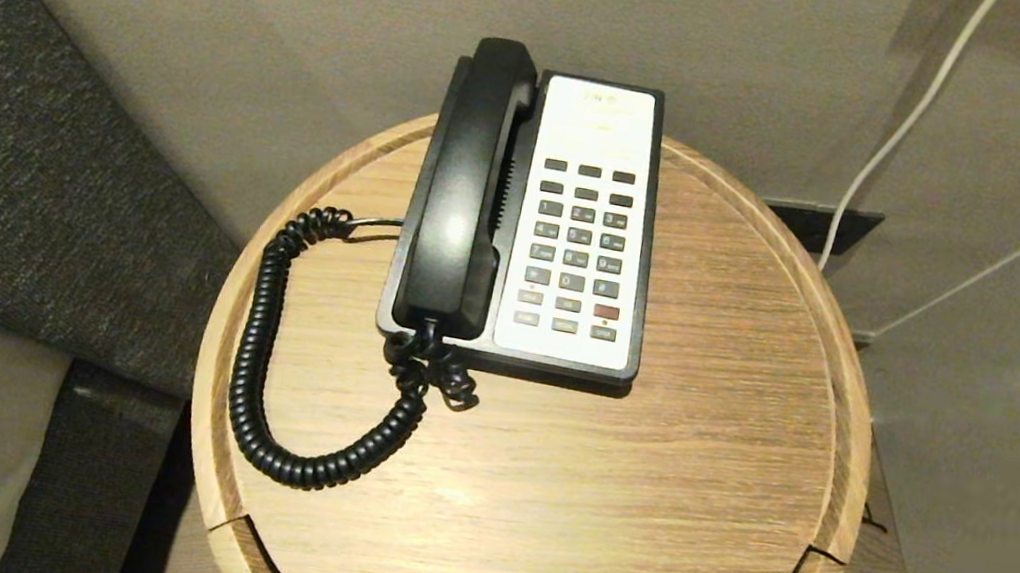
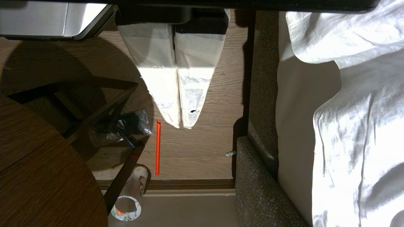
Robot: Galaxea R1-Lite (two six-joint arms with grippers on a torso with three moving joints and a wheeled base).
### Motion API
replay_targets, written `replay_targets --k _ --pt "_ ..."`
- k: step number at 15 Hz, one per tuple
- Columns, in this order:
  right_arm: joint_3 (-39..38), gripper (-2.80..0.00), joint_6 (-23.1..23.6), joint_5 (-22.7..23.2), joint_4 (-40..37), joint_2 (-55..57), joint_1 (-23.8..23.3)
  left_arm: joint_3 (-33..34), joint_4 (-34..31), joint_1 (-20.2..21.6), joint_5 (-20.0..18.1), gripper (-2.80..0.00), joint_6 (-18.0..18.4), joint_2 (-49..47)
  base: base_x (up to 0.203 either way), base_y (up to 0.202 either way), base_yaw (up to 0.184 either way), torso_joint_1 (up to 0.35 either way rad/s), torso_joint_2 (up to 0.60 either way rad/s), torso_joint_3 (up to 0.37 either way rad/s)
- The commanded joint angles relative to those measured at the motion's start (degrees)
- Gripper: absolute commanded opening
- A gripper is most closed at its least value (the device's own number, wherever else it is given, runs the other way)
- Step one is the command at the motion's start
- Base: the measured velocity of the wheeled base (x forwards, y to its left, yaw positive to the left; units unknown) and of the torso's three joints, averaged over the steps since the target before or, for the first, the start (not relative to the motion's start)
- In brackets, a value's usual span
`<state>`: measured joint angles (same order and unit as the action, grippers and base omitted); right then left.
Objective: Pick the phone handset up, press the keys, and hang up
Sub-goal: Pick up the desk phone handset
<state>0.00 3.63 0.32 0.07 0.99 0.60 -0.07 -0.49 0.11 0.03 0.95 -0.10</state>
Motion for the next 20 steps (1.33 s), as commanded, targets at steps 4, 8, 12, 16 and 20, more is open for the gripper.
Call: replay_targets --k 4,8,12,16,20 --pt "0.0 -2.8 0.1 0.0 0.0 0.0 0.0 -9.5 -3.9 0.1 -0.5 -2.8 0.5 -1.6 0.0 0.0 0.0 0.0 0.0 0.0" --pt "0.0 -2.8 0.1 0.0 0.0 0.0 0.0 -42.1 -23.7 0.6 -5.8 -2.8 2.2 -16.4 0.0 0.0 0.0 0.0 0.0 0.0" --pt "0.0 -2.8 0.1 0.0 0.0 0.0 0.0 -77.8 -43.1 1.6 -15.1 -2.8 5.4 -44.8 0.0 0.0 0.0 0.0 0.0 0.0" --pt "0.0 -2.8 0.1 0.0 0.0 0.0 0.0 -96.2 -53.0 -1.2 -17.7 -2.8 3.0 -66.7 0.0 0.0 0.0 0.0 0.0 0.0" --pt "0.0 -2.8 0.1 0.0 0.0 0.0 0.0 -104.7 -55.2 -23.8 -5.8 -2.8 -8.5 -76.3 0.0 0.0 0.0 0.0 0.0 0.0"
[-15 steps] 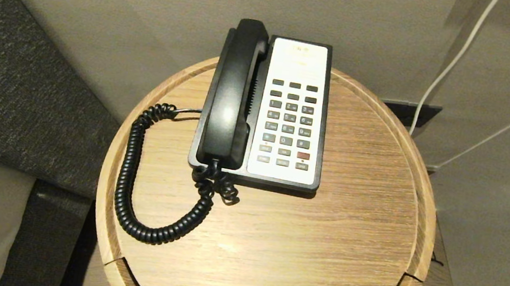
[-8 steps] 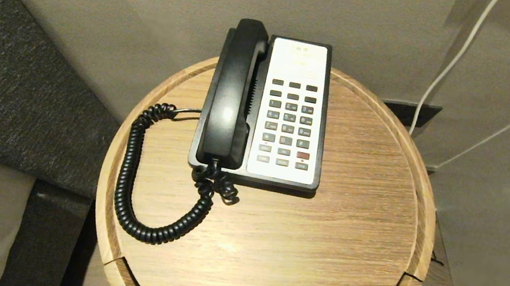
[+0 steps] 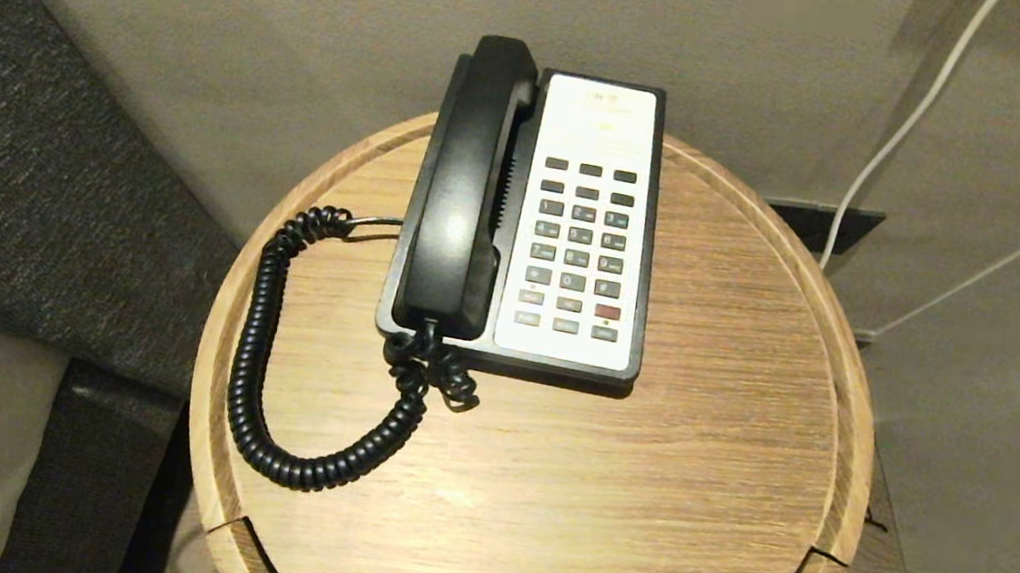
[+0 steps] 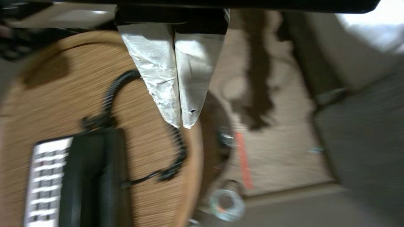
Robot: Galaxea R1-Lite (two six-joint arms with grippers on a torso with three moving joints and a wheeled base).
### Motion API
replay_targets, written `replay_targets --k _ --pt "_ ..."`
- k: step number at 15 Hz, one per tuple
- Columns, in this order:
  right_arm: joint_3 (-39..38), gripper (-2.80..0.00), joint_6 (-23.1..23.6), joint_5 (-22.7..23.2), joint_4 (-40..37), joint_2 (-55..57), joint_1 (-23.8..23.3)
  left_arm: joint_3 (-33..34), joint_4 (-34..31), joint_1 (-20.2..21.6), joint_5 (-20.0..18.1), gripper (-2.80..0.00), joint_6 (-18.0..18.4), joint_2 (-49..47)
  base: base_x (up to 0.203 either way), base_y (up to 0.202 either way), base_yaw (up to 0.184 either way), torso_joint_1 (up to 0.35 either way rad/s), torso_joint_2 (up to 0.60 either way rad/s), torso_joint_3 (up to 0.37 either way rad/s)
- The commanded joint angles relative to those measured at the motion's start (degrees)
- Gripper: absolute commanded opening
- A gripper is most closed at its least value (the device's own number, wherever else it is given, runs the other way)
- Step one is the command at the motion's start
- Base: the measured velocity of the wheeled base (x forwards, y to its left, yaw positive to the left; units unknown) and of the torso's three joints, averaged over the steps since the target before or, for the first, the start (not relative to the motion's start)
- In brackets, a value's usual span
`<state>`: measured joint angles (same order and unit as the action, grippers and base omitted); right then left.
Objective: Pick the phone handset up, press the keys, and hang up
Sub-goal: Pick up the desk phone handset
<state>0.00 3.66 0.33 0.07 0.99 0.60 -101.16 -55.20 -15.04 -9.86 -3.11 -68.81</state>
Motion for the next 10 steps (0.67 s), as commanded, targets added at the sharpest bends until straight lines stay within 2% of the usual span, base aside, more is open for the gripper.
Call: replay_targets --k 1,3,5,6,8,10 --pt "0.0 -2.8 0.0 0.0 0.0 0.0 0.0 -5.7 -0.5 -14.9 9.4 -2.8 -8.4 -10.3 0.0 0.0 0.0 0.0 0.0 0.0" --pt "0.0 -2.8 0.0 0.0 0.0 0.0 0.0 -7.9 -0.3 -24.8 19.6 -2.8 -13.1 -15.0 0.0 0.0 0.0 0.0 0.0 0.0" --pt "0.0 -2.8 0.0 0.0 0.0 0.0 0.0 -8.9 0.7 -30.9 29.8 -2.8 -14.8 -19.3 0.0 0.0 0.0 0.0 0.0 0.0" --pt "0.0 -2.8 0.0 0.1 0.0 0.0 0.0 -9.1 1.9 -32.9 33.5 -2.8 -15.0 -20.9 0.0 0.0 0.0 0.0 0.0 0.0" --pt "0.0 -2.8 0.0 0.0 0.0 0.0 0.0 -9.2 2.6 -35.2 36.7 -2.8 -14.7 -22.0 0.0 0.0 0.0 0.0 0.0 0.0" --pt "0.0 -2.8 0.0 0.0 0.0 0.0 0.0 -9.1 2.6 -35.4 37.6 -2.8 -14.5 -21.5 0.0 0.0 0.0 0.0 0.0 0.0"
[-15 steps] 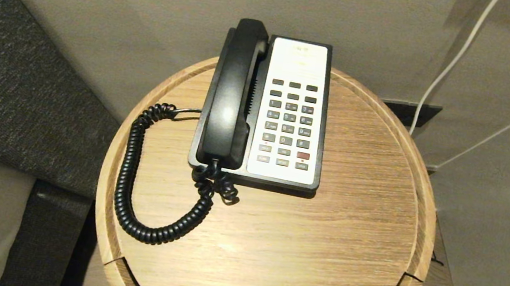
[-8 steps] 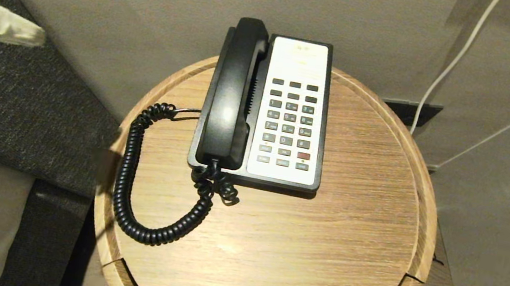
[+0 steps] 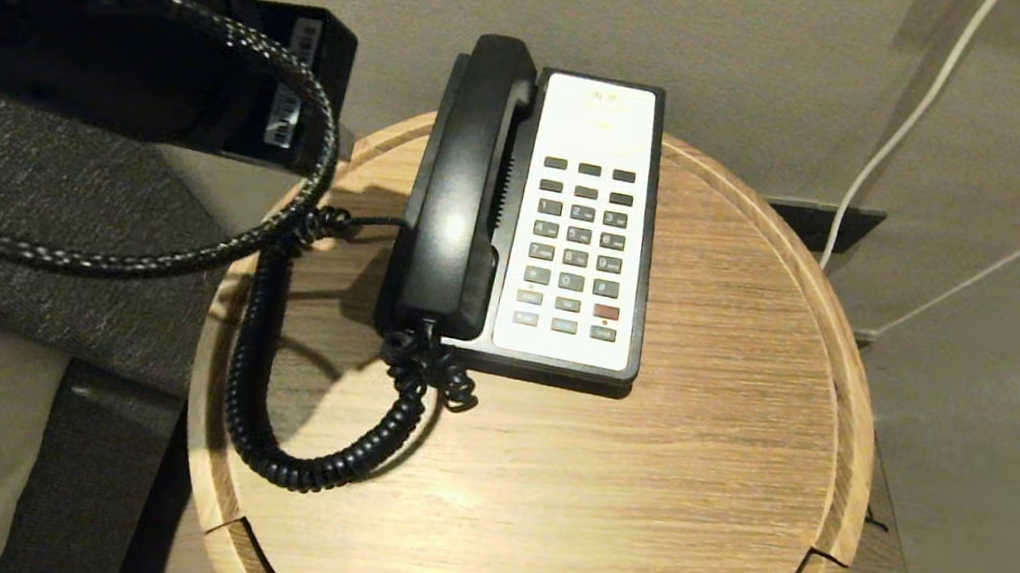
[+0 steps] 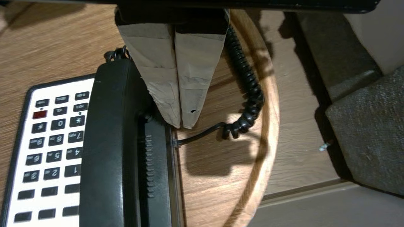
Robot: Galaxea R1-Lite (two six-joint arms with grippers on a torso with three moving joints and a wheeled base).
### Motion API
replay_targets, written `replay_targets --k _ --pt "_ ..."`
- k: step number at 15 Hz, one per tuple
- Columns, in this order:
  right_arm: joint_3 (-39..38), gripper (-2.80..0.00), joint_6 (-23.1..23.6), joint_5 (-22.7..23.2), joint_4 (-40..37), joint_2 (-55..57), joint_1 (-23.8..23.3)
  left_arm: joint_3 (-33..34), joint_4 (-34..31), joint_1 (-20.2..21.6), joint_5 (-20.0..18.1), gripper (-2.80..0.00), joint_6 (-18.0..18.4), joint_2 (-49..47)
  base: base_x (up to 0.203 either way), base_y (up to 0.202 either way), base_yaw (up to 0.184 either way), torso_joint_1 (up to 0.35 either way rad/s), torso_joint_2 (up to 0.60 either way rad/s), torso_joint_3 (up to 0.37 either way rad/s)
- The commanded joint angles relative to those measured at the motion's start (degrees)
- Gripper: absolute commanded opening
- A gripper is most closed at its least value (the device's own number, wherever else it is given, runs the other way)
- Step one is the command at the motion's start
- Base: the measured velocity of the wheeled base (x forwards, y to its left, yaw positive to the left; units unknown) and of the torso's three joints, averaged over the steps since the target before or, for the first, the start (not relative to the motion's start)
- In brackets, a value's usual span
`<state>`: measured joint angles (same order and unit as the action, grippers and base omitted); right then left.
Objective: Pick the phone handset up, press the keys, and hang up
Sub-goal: Pick up the desk phone handset
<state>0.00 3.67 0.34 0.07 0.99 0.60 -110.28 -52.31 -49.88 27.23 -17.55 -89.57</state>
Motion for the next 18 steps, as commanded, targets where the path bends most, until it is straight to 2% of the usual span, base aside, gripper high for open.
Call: replay_targets --k 1,2,3,6,15,18 --pt "0.0 -2.8 0.0 0.0 0.0 0.0 0.0 0.0 -0.3 -0.6 0.7 -2.8 -0.1 -0.5 0.0 0.0 0.0 0.0 0.0 0.0" --pt "0.0 -2.8 0.0 0.0 0.0 0.0 0.0 0.0 -0.3 -0.6 0.8 -2.8 -0.2 -0.3 0.0 0.0 0.0 0.0 0.0 0.0" --pt "0.0 -2.8 0.0 0.0 0.0 0.0 0.0 -0.1 0.0 -0.8 1.1 0.0 -0.3 -0.2 0.0 0.0 0.0 0.0 0.0 0.0" --pt "0.0 -2.8 0.0 0.1 0.0 0.0 0.0 -0.1 5.8 -3.1 1.2 0.0 -1.7 -0.1 0.0 0.0 0.0 0.0 0.0 0.0" --pt "0.0 -2.8 0.0 0.0 0.0 0.0 0.0 0.0 8.8 -5.0 1.5 0.0 -2.4 -4.9 0.0 0.0 0.0 0.0 0.0 0.0" --pt "0.0 -2.8 0.0 0.0 0.0 0.0 0.0 0.0 8.8 -5.1 3.5 0.0 -1.8 -6.2 0.0 0.0 0.0 0.0 0.0 0.0"
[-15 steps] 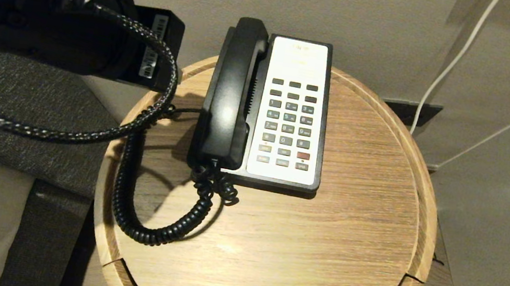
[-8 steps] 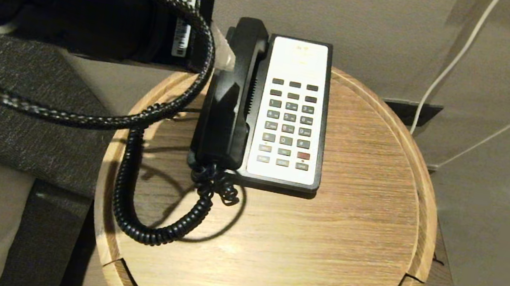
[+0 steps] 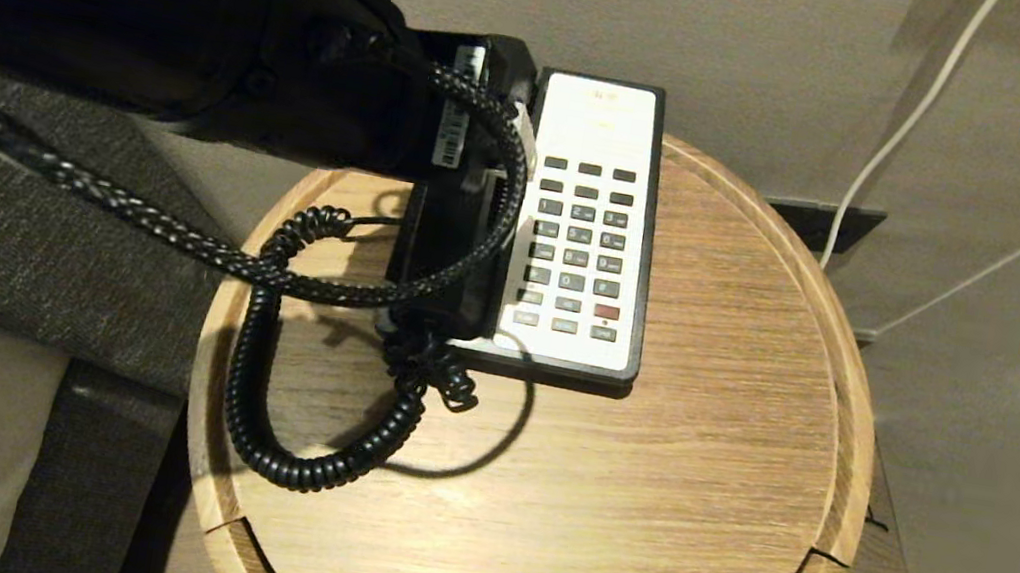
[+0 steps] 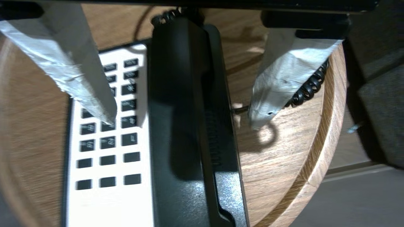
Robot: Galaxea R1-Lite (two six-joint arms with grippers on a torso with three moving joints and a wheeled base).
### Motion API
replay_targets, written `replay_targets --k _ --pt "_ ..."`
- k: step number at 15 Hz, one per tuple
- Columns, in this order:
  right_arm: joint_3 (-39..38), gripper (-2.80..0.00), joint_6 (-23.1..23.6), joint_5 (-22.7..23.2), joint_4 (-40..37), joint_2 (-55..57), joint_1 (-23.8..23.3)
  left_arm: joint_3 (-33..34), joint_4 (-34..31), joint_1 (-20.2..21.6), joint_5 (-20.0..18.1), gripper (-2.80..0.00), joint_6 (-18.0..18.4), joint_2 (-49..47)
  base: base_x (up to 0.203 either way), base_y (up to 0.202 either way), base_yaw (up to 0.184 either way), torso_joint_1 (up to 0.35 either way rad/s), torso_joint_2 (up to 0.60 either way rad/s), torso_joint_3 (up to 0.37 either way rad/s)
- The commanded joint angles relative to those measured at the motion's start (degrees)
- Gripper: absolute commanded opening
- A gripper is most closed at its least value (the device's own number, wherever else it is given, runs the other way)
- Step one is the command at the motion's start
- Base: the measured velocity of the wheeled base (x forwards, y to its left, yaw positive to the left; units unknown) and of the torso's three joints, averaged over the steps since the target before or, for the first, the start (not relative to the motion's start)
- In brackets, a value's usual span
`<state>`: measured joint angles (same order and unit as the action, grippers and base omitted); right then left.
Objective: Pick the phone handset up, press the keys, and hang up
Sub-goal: Pick up the desk phone handset
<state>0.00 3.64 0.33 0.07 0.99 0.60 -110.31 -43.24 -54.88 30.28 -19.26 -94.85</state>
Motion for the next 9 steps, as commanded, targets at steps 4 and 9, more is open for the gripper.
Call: replay_targets --k 4,9 --pt "0.0 -2.8 0.0 0.0 0.0 0.0 0.0 0.0 0.0 -0.1 4.2 0.0 3.3 -2.6 0.0 0.0 0.0 0.0 0.0 0.0" --pt "0.0 -2.8 0.0 0.0 0.0 0.0 0.0 0.1 1.2 -0.4 5.9 0.0 4.1 -3.8 0.0 0.0 0.0 0.0 0.0 0.0"
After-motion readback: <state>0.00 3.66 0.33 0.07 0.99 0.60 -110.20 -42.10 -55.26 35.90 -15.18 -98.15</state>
